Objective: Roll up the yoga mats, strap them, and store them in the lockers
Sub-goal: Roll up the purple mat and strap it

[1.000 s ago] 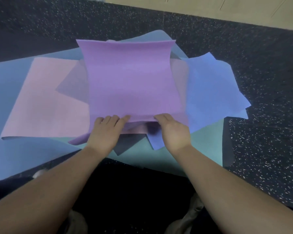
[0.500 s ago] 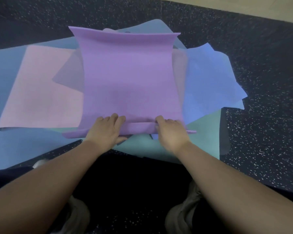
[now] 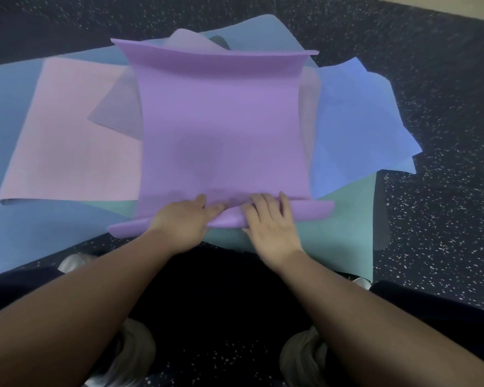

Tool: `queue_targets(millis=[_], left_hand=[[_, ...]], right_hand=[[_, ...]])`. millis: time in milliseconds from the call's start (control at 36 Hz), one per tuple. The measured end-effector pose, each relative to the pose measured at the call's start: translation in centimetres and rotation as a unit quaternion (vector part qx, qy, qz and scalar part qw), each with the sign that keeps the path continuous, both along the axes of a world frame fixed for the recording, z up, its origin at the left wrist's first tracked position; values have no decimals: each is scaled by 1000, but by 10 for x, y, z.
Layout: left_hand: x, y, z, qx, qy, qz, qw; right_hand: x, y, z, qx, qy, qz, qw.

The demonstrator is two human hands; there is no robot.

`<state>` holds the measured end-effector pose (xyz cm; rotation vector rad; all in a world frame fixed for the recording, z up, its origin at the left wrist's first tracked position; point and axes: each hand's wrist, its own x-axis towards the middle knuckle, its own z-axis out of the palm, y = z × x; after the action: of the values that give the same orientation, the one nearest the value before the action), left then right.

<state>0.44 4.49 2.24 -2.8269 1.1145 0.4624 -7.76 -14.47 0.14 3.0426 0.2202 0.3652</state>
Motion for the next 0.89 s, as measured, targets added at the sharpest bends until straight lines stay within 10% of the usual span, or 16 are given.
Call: queue_targets(millis=[333,889], left_hand=[[-5,8,-28,-127,-366,-24,922],[-10,19,-70,-141,-337,9,931]], right_hand=[[9,-4,-3,24,-5,-80,996],[-14,-3,-36,-35,-9,-115,993]])
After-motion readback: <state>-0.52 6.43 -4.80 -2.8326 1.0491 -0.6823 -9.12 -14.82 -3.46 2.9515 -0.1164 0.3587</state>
